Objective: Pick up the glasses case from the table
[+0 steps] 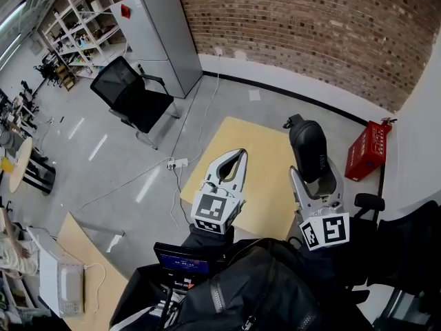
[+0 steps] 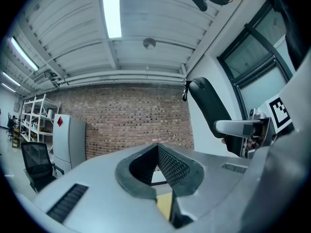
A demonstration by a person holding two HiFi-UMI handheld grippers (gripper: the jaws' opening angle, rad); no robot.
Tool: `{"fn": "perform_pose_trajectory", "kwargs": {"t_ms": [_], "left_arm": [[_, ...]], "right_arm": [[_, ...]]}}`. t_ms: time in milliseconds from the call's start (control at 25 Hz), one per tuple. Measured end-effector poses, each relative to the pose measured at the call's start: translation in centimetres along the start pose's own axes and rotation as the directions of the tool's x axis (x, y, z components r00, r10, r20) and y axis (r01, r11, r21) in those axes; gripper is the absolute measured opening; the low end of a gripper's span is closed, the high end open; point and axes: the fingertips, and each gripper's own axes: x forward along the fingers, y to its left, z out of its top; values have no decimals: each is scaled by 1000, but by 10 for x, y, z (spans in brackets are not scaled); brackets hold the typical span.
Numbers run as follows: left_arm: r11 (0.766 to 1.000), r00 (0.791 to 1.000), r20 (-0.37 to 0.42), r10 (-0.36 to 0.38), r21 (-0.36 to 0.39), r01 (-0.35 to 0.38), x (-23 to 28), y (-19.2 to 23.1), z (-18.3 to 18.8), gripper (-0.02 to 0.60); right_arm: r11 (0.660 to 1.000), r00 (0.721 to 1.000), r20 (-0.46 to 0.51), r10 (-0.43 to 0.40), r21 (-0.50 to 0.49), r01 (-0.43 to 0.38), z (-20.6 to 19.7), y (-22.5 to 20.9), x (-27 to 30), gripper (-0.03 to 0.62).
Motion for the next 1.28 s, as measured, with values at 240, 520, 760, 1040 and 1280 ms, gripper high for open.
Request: {"fn": "perform_pose_trajectory", "kwargs": {"t_ms": [240, 520, 760, 1040, 1280], "left_arm": [[1000, 1000, -5, -1, -3, 1, 2, 0, -3, -2], [1000, 1000, -8, 3, -5, -3, 3, -1, -4, -2], [1000, 1000, -11, 3, -4, -3, 2, -1, -4, -2], [1000, 1000, -3, 3, -6, -3, 1, -1, -2, -2], [1000, 1000, -7, -1, -9, 1, 3, -3, -2, -2]], "right_arm": [[1000, 1000, -14, -4, 2, 4, -4, -2, 1, 340], [1000, 1000, -24, 2, 5, -2, -6, -3, 0, 341], [1000, 1000, -27, 1, 6, -1, -7, -3, 0, 341], [1000, 999, -34, -2, 4, 2, -7, -4, -1, 340], [1000, 999, -45, 0, -1, 0, -8, -4, -1, 337]]}}
